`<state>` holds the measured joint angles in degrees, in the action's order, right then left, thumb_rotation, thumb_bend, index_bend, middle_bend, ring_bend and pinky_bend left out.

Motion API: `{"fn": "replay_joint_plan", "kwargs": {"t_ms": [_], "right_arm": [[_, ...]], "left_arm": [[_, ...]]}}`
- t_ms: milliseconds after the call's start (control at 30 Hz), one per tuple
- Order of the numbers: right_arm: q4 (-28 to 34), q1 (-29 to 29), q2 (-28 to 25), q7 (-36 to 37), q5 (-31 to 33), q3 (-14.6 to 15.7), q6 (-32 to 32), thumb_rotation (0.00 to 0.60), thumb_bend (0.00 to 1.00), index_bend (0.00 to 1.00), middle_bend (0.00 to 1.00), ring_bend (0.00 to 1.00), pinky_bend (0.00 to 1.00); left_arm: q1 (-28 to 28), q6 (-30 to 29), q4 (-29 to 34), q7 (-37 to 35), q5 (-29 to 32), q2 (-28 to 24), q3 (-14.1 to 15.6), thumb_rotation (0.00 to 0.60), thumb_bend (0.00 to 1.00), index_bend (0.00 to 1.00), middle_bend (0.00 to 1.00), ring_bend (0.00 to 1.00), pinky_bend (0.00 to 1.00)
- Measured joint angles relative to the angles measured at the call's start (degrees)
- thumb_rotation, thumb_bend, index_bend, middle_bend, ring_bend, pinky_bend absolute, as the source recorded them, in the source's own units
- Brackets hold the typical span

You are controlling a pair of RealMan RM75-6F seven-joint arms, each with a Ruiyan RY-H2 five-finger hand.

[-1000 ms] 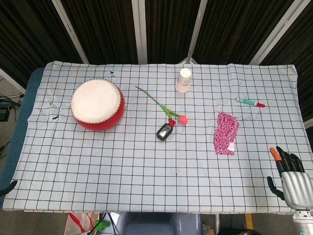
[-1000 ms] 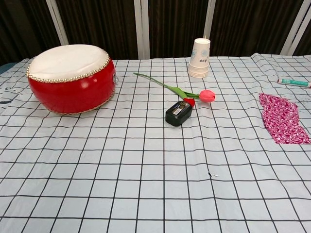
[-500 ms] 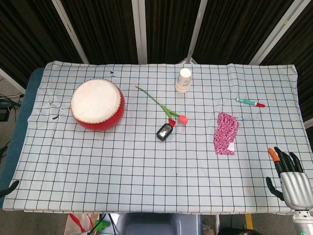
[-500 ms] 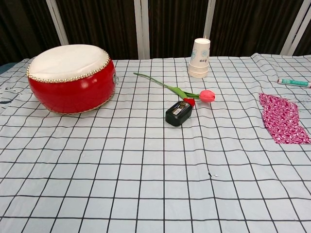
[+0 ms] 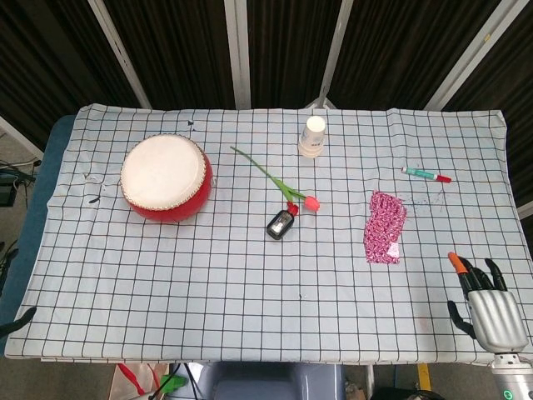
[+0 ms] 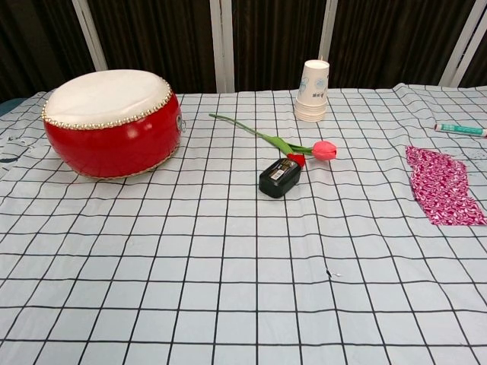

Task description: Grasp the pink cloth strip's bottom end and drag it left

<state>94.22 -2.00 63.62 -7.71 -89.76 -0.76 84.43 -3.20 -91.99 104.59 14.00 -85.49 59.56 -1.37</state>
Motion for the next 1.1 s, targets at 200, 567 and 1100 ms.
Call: {"fn": "replay_joint_plan", "kwargs": {"t_ms": [200, 567, 1100], "right_arm": [[-0.18, -2.27, 0.51, -1.63, 1.63, -0.45, -4.57, 0.6, 0.44, 0.02, 0.49, 0.48, 0.14], [-1.11, -7.1, 1.87, -8.63, 6.76, -1.51, -13.67, 0.6, 0.45, 0.15, 0.7, 0.67, 0.39], [-2.97, -12.73, 6.4, -22.18, 14.01, -1.96, -22.01, 0.6, 0.66, 0.17, 0.8, 0.73, 0.45]], "left_arm": [[0.29, 0.33, 0.08, 0.6, 0.12, 0.25, -0.08, 0.6, 0.25, 0.12, 0.01, 0.0, 0.02], [0.38, 0.37, 0.0, 0.61, 0.3, 0.29, -0.16, 0.6, 0.25, 0.12, 0.01, 0.0, 0.02], [0.46, 0.37, -0.06, 0.86, 0.76, 0.39, -0.33, 0.6, 0.25, 0.12, 0.01, 0.0, 0.02]]}}
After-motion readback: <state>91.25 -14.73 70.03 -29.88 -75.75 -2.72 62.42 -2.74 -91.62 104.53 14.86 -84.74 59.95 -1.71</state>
